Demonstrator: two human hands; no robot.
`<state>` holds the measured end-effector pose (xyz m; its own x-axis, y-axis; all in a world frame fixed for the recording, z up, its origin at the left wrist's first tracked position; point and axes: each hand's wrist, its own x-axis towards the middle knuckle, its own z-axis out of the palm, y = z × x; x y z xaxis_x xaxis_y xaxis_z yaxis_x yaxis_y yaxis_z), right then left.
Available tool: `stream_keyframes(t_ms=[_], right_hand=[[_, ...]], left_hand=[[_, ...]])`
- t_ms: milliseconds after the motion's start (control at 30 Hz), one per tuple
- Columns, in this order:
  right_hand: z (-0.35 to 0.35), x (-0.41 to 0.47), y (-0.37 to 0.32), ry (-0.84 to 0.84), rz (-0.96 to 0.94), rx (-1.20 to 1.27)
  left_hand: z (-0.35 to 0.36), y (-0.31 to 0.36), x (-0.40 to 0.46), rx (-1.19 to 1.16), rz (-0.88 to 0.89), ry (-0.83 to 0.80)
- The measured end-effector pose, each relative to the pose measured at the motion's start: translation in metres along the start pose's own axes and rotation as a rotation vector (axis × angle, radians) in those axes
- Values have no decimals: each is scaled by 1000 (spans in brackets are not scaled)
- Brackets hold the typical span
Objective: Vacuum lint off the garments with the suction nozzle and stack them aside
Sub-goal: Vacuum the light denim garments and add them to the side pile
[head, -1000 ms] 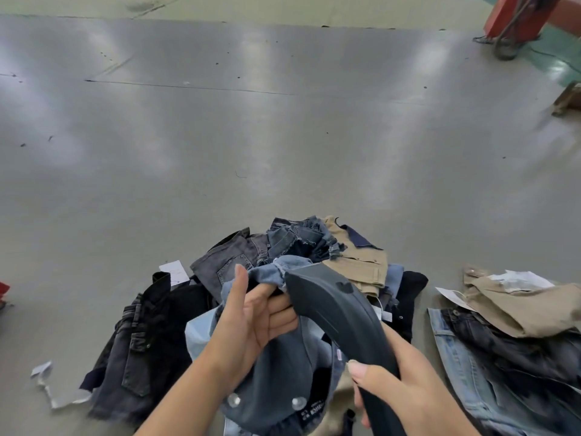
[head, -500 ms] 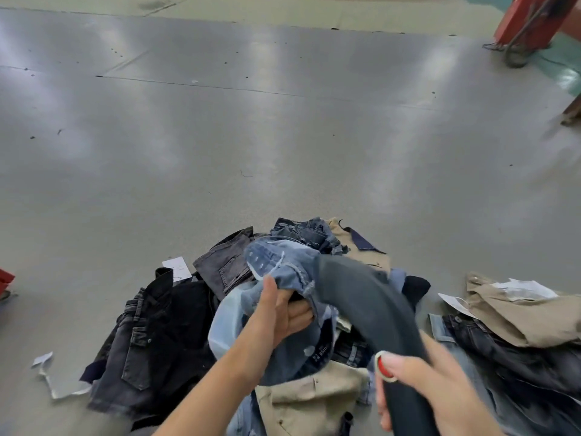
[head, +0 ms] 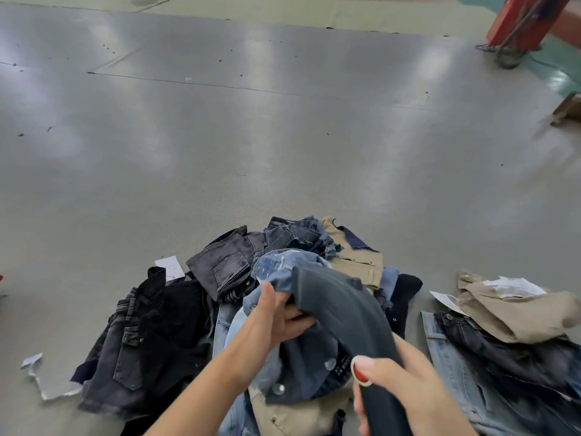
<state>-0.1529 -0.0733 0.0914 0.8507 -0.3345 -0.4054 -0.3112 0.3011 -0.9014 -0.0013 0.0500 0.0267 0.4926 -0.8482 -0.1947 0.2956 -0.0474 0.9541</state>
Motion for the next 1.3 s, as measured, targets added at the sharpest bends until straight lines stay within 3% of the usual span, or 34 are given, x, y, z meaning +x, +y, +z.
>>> stream_keyframes(t_ms=[167, 300, 367, 433, 533, 667, 833, 1033, 1133, 1300], right_hand=[[-17, 6, -3, 217, -76, 16], [-35, 5, -8, 307, -102, 51], [-32, 5, -5, 286, -74, 18], [-24, 4, -3, 244, -59, 10], [-18, 2, 1, 205, -45, -13], [-17, 1, -3, 201, -60, -21], [-26, -1, -4, 216, -16, 1], [-15, -1, 6, 36, 38, -111], [-9, 0, 5, 16, 10, -134], [-24, 6, -10, 180, 29, -73]], left_hand=[[6, 0, 3, -111, -36, 221], [6, -13, 5, -693, -188, 517], [5, -17, 4, -934, -325, 549], [2, -18, 0, -973, -458, 502], [6, -16, -2, -905, -567, 407], [18, -13, -3, -767, -538, 366], [28, -9, -1, -734, -337, 472], [21, 2, 0, -569, -158, 517], [22, -2, -5, -343, -170, 480], [24, -8, -17, 190, -119, 366]])
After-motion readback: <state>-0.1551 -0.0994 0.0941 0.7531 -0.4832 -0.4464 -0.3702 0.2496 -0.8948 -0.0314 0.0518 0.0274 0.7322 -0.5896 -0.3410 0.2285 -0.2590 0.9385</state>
